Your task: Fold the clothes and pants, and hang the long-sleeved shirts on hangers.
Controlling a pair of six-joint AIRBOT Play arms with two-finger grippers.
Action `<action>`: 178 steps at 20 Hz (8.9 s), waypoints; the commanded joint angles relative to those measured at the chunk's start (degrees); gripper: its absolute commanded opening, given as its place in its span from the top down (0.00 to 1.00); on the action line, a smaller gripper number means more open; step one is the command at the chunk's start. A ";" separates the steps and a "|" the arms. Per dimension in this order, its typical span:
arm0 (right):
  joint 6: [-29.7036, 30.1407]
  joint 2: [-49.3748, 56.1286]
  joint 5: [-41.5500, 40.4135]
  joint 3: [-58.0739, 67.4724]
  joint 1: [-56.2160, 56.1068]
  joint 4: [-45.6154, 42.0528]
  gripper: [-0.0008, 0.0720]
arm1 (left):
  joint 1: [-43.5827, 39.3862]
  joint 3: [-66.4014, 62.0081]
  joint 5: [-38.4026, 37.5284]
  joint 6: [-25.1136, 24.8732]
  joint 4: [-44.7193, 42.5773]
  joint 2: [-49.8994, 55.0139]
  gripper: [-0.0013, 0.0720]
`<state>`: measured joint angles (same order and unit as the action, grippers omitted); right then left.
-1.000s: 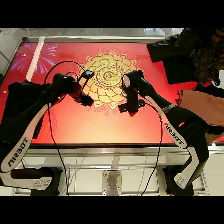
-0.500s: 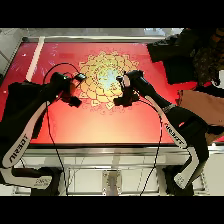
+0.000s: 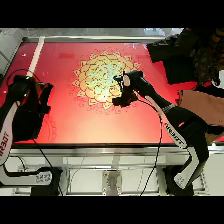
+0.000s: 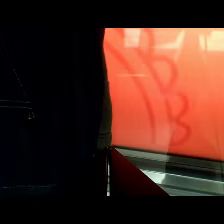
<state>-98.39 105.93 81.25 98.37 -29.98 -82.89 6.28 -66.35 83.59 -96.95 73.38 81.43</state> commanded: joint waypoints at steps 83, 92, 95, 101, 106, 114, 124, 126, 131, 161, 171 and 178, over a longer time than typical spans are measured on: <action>29.11 -22.18 13.70 -11.19 5.60 7.50 0.44 | -39.06 -21.20 17.75 -26.47 22.14 4.46 0.94; 34.64 -22.08 -7.85 -29.73 0.17 -0.98 0.30 | -29.42 -18.49 16.81 -25.16 21.38 3.15 0.94; 30.77 -22.05 -10.99 -33.53 6.12 1.84 0.23 | -26.49 -18.49 16.24 -25.14 23.71 3.02 0.94; 33.64 -19.65 -12.76 -34.82 12.72 14.14 0.23 | -26.18 -18.49 14.53 -25.16 24.17 3.02 0.94; 31.85 -15.89 -13.33 -34.86 12.15 15.54 0.25 | -26.18 -18.49 14.53 -24.94 24.15 3.02 0.94; 32.76 -12.76 -13.35 -35.26 12.09 24.20 0.41 | -26.18 -18.49 14.49 -24.96 24.15 3.30 0.94; 33.92 -15.67 -15.58 -32.70 12.09 33.44 0.98 | -26.01 -18.51 14.12 -24.96 24.09 2.75 0.94; 33.05 -21.46 -17.70 -29.66 12.09 31.28 0.98 | -25.97 -18.56 13.75 -24.98 23.89 0.87 0.94; 32.41 -41.29 -23.50 -21.90 12.09 27.61 0.98 | -25.88 -18.60 5.35 -24.98 16.79 -11.08 0.94; 8.02 -41.94 -33.59 -20.90 3.93 0.92 0.98 | -26.14 -25.97 -5.40 -20.92 14.88 -9.05 0.94; 7.54 -23.87 -64.98 -20.87 14.58 -4.55 0.98 | -18.95 -25.99 -34.25 -18.64 16.41 12.63 0.94; 7.85 -23.93 -48.26 -20.61 14.01 0.24 0.98 | -19.08 -25.99 -33.00 -25.22 18.38 13.55 0.94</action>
<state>-90.70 81.71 22.00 77.71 -15.07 -85.84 -12.91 -92.29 46.46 -117.73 91.22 94.35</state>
